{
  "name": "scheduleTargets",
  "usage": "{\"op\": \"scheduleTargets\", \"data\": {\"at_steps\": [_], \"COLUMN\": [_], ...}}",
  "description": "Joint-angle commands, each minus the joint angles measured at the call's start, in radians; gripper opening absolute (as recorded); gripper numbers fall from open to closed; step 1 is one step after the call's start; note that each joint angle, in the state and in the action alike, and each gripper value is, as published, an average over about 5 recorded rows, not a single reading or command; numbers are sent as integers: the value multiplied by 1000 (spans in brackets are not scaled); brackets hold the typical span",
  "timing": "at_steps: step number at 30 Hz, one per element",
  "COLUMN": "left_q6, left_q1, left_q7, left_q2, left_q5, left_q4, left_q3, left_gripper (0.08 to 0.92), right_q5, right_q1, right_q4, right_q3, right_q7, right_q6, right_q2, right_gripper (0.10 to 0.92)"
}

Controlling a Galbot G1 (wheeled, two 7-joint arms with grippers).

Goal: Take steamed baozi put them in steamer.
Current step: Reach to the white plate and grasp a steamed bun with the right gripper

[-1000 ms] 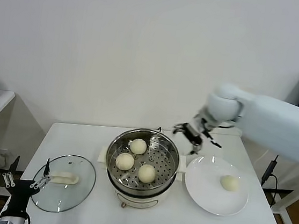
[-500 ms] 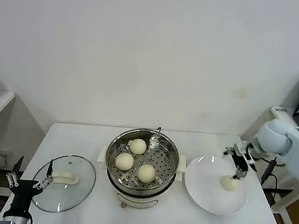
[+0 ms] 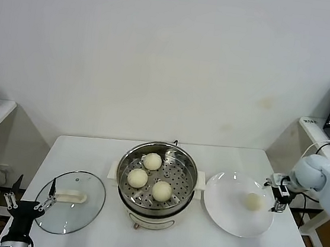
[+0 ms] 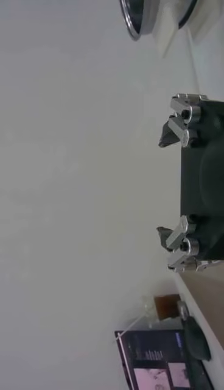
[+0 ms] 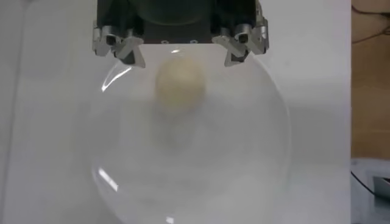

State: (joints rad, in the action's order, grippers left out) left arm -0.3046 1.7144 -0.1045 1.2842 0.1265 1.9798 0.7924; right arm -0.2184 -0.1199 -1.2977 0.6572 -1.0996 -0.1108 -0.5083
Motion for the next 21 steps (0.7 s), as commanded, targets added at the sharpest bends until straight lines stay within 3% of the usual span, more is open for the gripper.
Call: {"op": "scheduleTargets", "data": {"at_steps": [1, 21], "left_q6": [-1, 1], "left_q1": [0, -8], "left_q7": [0, -1], "left_q2": [1, 3], "left_q5": [-3, -7], "left_q4": [-3, -9], "left_q3": [3, 8], "left_gripper": [823, 823], "right_q5": [-71, -94], "right_q1": [-115, -79], "right_q4": [146, 215], "right_q3": [-105, -78], "right_q7": [31, 28], "right_q6": [39, 14], "right_q2": [-118, -218], "right_gripper": [823, 792]}}
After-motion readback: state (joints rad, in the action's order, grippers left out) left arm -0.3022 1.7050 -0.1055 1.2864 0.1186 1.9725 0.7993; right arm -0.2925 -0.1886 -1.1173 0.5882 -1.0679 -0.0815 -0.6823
